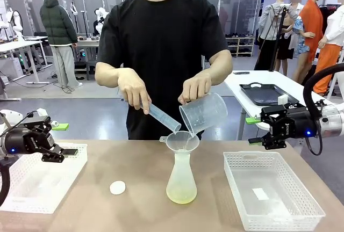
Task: Prepare the solutions needed for the experiment.
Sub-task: Once the solution is in the Big flask , pick up the Plastic Funnel and place it back into the right Organizing basket.
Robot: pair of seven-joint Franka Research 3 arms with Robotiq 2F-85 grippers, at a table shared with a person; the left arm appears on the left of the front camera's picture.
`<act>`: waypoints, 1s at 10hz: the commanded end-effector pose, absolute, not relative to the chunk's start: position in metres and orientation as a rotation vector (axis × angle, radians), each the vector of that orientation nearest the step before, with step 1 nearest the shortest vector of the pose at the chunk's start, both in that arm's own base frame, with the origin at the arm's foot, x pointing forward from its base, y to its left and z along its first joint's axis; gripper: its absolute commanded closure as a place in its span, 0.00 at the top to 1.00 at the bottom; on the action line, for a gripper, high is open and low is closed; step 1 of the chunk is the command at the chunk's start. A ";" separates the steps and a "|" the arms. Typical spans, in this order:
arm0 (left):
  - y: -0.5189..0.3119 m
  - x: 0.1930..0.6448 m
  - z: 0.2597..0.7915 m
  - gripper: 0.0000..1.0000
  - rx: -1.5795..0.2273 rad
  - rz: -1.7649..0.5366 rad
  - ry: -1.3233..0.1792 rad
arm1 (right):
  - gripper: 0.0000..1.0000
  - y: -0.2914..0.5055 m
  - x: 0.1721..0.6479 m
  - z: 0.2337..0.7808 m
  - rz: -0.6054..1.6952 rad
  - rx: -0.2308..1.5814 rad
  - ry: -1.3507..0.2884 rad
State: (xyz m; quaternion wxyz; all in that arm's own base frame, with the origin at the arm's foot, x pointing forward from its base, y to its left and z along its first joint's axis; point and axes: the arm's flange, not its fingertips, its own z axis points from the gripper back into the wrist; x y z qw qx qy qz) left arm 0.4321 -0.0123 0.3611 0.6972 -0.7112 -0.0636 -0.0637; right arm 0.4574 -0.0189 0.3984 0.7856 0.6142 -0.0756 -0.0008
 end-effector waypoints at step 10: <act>-0.014 0.431 0.363 1.00 -1.590 -0.133 -0.156 | 0.85 -0.018 0.458 0.399 -0.005 1.331 -0.166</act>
